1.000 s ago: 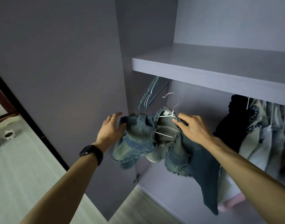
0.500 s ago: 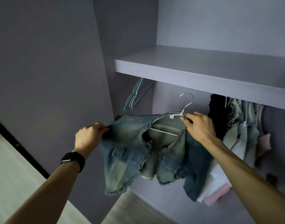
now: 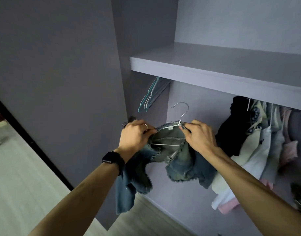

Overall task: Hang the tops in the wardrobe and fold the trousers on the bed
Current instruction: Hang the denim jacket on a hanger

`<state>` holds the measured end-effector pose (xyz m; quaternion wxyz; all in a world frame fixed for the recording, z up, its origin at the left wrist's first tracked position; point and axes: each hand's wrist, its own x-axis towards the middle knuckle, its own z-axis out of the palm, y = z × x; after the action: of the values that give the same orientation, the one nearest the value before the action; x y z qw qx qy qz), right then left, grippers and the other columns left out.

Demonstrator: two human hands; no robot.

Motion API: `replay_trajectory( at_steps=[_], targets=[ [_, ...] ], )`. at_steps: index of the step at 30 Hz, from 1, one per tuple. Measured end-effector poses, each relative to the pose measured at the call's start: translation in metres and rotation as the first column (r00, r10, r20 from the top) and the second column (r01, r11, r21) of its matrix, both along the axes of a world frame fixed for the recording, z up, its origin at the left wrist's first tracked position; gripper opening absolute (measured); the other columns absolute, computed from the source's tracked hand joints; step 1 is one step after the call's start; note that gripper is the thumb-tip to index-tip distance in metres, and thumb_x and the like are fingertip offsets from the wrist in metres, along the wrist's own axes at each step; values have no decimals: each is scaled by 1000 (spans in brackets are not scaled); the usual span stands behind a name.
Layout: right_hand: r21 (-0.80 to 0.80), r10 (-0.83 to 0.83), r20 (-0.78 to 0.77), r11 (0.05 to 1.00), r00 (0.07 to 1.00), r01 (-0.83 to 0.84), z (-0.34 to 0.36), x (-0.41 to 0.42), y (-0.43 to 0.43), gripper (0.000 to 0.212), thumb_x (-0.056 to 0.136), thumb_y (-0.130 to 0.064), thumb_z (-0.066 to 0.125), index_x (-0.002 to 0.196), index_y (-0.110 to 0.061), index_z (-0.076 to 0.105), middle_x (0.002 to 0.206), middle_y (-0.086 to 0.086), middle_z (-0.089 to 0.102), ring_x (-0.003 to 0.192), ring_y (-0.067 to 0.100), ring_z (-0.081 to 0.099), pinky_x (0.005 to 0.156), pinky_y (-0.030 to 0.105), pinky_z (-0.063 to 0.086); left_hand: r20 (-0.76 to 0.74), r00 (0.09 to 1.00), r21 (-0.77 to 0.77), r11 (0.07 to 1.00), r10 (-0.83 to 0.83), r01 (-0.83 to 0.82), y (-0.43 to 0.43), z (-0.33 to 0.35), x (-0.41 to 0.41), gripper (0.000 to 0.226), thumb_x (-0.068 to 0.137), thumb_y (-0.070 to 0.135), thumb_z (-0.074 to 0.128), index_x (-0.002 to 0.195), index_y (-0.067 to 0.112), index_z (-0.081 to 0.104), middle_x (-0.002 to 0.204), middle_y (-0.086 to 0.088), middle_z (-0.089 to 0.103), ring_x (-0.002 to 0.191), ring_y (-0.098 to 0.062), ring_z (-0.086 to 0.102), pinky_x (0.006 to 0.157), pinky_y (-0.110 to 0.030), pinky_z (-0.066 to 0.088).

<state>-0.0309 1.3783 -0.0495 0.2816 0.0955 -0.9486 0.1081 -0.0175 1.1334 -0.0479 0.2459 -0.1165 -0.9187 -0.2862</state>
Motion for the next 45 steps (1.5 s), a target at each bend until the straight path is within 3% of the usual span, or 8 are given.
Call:
replay_trajectory(
  at_steps=[3,8,14,21,29,32,35,45],
  targets=[
    [30,54,116,998,992,-58,-4,6,-17,16,96,-31,66,96,-22,78,82,2,63,68,36,65,62,33,47,96,995,134,991,-29,16,16,18,1,14,91,41,71,91,29,77,94,11,69,85,-13,62,78,-31,51],
    [-30,48,181,999,982,-43,-15,14,-28,21,99,-34,59,106,-26,77,88,2,64,78,33,65,65,31,37,65,997,-328,945,28,-5,-2,13,1,35,92,57,60,106,25,66,104,5,64,108,-23,58,89,-38,45],
    [-93,35,161,995,986,-20,-15,8,-21,32,99,-47,57,93,-24,78,77,3,64,72,34,62,59,30,33,13,963,-604,769,270,-207,-16,-8,5,51,79,67,69,71,17,72,78,-2,72,80,-28,69,75,-37,48],
    [-50,9,199,999,980,1,-18,10,-32,27,99,-37,56,92,-18,75,88,5,67,83,38,65,66,34,42,62,990,-434,897,126,-87,4,11,5,32,97,30,55,70,13,60,79,-10,70,80,-35,64,89,-39,42],
    [-73,39,206,997,978,-24,-22,8,-17,27,99,-43,58,98,-23,78,87,4,67,83,37,65,65,34,44,275,940,-566,824,204,-13,-4,-9,15,58,90,78,37,84,26,60,97,6,70,103,-19,63,100,-40,35],
    [-64,122,215,992,969,-110,-17,5,-15,25,98,-43,60,106,-28,78,87,2,68,83,34,66,65,33,45,96,987,-462,885,125,-67,-8,1,6,47,89,70,52,106,27,63,114,5,62,113,-22,55,95,-40,38],
    [-37,165,149,986,975,-161,-15,8,-14,23,97,-42,62,103,-29,79,75,0,62,71,31,62,57,29,34,278,958,-426,903,72,56,-22,7,-8,36,98,55,53,127,37,61,127,7,63,121,-23,54,100,-37,40],
    [-167,38,60,986,997,-27,-23,7,49,17,91,-40,73,91,-26,81,60,0,51,56,31,57,54,27,32,448,877,-28,983,173,-180,-72,-76,-3,38,102,53,40,89,22,59,89,0,63,89,-33,62,70,-36,45]
  ],
)
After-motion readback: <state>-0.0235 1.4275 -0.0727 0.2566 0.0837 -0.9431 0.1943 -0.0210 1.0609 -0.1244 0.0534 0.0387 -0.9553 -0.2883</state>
